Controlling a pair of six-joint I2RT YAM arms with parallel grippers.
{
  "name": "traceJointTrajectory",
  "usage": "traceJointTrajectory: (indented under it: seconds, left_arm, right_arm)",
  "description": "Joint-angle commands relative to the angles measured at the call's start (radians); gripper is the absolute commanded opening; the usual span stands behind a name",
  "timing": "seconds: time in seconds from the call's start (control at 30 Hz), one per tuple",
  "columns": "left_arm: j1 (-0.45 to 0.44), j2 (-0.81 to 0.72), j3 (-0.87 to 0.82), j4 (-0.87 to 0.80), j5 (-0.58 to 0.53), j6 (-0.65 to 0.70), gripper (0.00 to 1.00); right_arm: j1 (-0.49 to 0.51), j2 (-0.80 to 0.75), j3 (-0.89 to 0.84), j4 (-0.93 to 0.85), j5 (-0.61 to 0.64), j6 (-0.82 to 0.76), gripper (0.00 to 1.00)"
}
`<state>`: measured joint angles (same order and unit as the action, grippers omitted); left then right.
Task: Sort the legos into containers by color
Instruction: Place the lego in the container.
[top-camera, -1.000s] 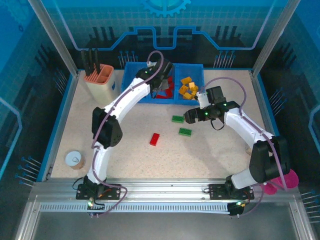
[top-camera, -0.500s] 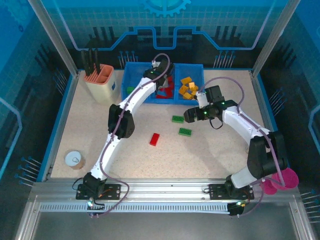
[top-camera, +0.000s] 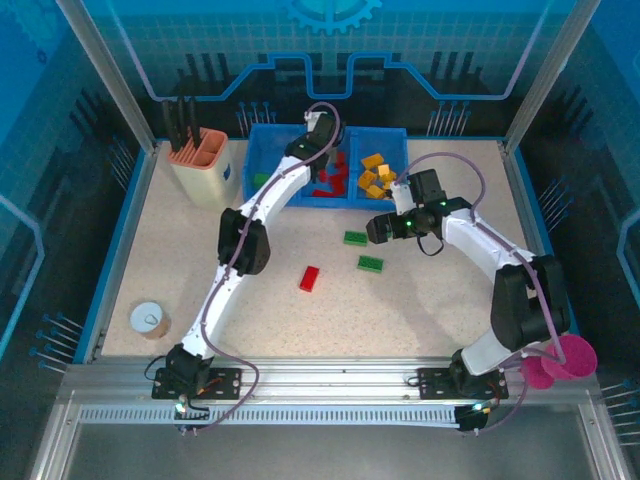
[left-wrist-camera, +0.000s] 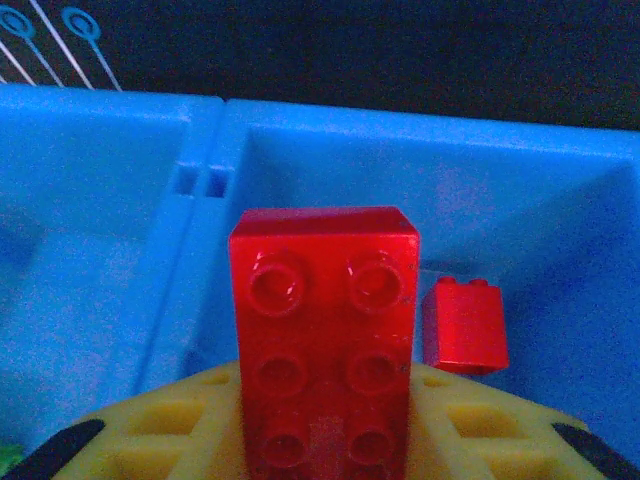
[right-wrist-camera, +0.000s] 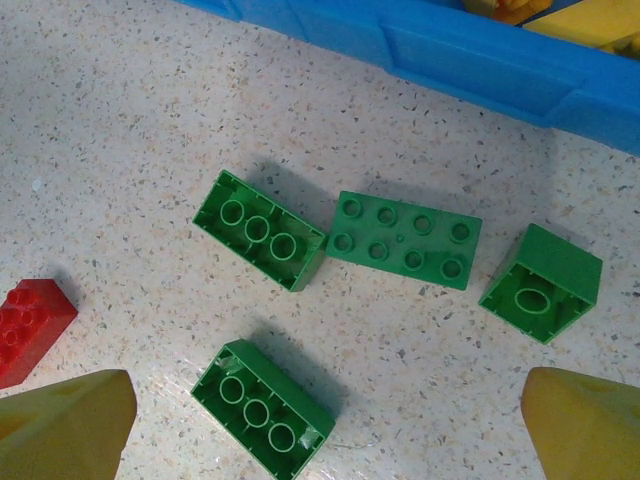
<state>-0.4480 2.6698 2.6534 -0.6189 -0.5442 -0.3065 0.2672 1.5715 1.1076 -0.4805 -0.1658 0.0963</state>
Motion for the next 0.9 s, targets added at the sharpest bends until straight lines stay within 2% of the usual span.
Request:
traceJointTrajectory:
  seconds: [0.0, 0.2, 0.57, 0.77, 0.87]
  left_arm:
    - [0.002, 0.039, 0.03, 0.121, 0.017, 0.037, 0.39]
    - [0.006, 0.09, 0.056, 0.186, 0.021, 0.02, 0.41]
    - [0.012, 0.104, 0.052, 0.165, 0.046, -0.001, 0.48]
    - [0.01, -0.03, 0.004, 0.173, 0.075, 0.073, 0.5]
    - [0.0, -0.191, -0.131, 0.181, 0.093, 0.124, 0.55]
  right_arm:
    - [0.003, 0.024, 0.035, 0.013, -0.023, 0.003, 1.0]
    - [0.012, 0.027, 0.043, 0.007, -0.019, 0.0, 1.0]
    - [0.014, 0.044, 0.057, -0.004, -0.016, -0.003, 1.0]
    - [0.02, 0.049, 0.082, -0.016, -0.017, -0.008, 1.0]
    - [0.024, 0.038, 0.095, -0.019, -0.011, -0.01, 1.0]
